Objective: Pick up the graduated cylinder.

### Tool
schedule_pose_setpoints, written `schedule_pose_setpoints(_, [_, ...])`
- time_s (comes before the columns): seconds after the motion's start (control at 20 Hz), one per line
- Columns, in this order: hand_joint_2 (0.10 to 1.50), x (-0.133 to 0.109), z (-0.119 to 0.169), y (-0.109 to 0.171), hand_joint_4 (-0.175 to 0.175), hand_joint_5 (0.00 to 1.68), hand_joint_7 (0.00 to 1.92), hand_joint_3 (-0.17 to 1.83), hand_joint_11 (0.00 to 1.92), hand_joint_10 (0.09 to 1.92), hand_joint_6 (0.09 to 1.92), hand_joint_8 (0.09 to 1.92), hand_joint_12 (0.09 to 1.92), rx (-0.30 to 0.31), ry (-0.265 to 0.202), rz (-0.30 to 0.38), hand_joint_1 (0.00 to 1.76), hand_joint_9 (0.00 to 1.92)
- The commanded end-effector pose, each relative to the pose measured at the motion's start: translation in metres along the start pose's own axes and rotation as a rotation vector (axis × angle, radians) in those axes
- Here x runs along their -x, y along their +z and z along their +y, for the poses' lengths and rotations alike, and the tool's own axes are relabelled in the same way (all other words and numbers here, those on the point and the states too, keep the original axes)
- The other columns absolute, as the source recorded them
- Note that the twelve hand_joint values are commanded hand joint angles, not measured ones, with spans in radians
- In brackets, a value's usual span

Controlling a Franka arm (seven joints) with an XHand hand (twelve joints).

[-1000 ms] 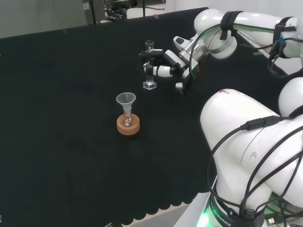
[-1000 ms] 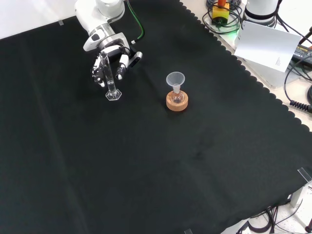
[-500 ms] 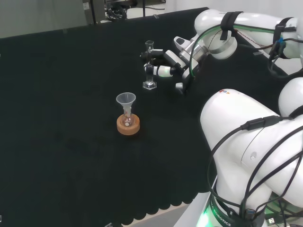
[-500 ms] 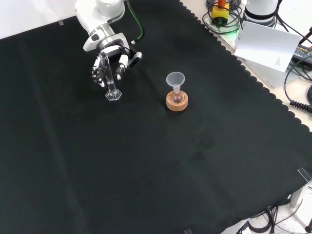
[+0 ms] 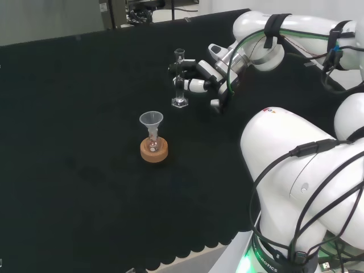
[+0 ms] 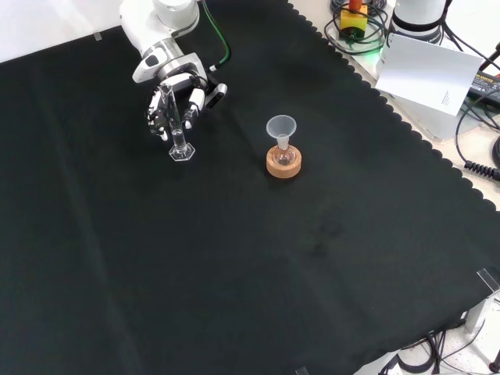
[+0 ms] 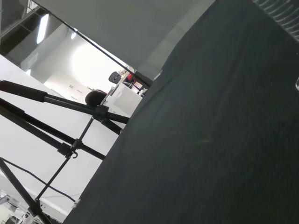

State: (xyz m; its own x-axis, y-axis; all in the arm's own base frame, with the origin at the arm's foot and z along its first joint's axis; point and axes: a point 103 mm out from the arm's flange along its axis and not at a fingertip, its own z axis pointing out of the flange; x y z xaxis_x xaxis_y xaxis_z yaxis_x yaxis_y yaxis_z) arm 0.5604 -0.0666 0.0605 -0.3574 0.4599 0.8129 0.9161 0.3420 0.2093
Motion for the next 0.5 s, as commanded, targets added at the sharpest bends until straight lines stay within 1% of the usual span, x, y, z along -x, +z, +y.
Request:
schedule_pose_setpoints(0.05, [1.11, -0.0002, 0.0003, 0.0011, -0.018, 0.67, 0.67, -0.17, 0.81, 0.26, 0.5, 0.53, 1.06, 0.003, 0.005, -0.007, 1.06, 1.0])
schedule_pose_setpoints(0.2, [1.14, -0.0019, 0.0032, 0.0046, -0.006, 0.71, 0.72, -0.17, 0.88, 0.25, 0.56, 0.53, 1.03, 0.009, 0.013, -0.027, 1.08, 1.06])
schedule_pose_setpoints(0.3, [1.18, -0.0025, 0.0049, 0.0077, 0.017, 0.79, 0.82, -0.17, 0.97, 0.24, 0.6, 0.54, 0.97, 0.014, 0.021, -0.048, 1.1, 1.12])
schedule_pose_setpoints(0.4, [1.18, -0.0025, 0.0059, 0.0094, -0.028, 0.86, 0.94, -0.08, 1.09, 0.23, 0.94, 0.55, 0.91, 0.02, 0.033, -0.072, 1.09, 1.2])
schedule_pose_setpoints(0.45, [1.17, -0.0025, 0.0059, 0.0092, -0.042, 0.88, 0.99, -0.05, 1.14, 0.21, 1.04, 0.54, 0.88, 0.017, 0.038, -0.085, 1.09, 1.23])
schedule_pose_setpoints(0.5, [1.17, -0.0029, 0.0058, 0.0084, -0.05, 0.89, 1.03, -0.03, 1.18, 0.2, 1.08, 0.52, 0.85, 0.012, 0.043, -0.102, 1.09, 1.26])
